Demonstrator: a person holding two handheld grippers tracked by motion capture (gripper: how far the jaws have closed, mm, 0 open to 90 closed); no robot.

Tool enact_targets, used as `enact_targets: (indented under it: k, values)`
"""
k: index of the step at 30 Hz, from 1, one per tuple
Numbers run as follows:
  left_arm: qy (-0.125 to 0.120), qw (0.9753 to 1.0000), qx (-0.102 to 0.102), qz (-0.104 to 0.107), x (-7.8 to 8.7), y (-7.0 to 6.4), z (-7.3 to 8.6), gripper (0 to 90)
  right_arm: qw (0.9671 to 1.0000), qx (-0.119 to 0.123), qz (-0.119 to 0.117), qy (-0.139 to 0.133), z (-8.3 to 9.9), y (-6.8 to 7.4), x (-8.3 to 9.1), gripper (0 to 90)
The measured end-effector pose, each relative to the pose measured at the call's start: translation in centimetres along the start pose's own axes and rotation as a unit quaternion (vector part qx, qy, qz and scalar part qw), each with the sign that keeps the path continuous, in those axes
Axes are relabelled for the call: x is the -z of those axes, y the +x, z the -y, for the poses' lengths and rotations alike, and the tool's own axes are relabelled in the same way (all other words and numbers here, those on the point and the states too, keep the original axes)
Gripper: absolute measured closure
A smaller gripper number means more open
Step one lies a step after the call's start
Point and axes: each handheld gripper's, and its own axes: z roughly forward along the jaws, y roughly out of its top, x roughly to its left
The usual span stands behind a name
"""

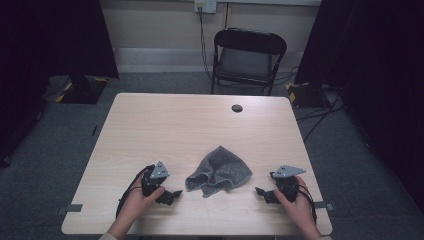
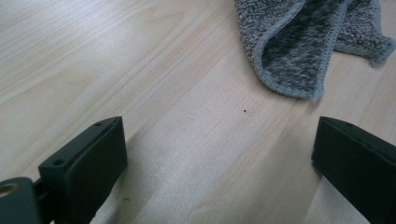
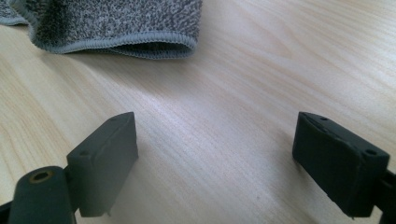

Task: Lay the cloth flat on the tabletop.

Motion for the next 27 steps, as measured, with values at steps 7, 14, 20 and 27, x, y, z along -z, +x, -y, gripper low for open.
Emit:
enact_targets:
  k: [7,14,20,27]
  values:
    - [0.001,1.0,0.006,-0.004,0.1,-0.2,0.1,2.4,1.0,-0.006,0.002,0.0,-0.1,0.1,-0.1,12.6]
    - [-0.008,0.9999,0.011,-0.004,0.6,-0.4,-0.3,20.5,0.9998,-0.012,-0.015,-0.006,-0.2,0.2,0.0,14.8]
    - [-0.01,0.9999,0.013,0.004,1.2,-0.6,-0.5,16.3,0.9996,-0.014,-0.021,-0.013,-0.8,0.4,0.3,15.0]
    - [-0.018,0.9996,0.02,0.012,1.6,-0.7,-0.7,15.9,0.9992,-0.01,-0.032,-0.022,-1.2,0.7,0.5,15.1]
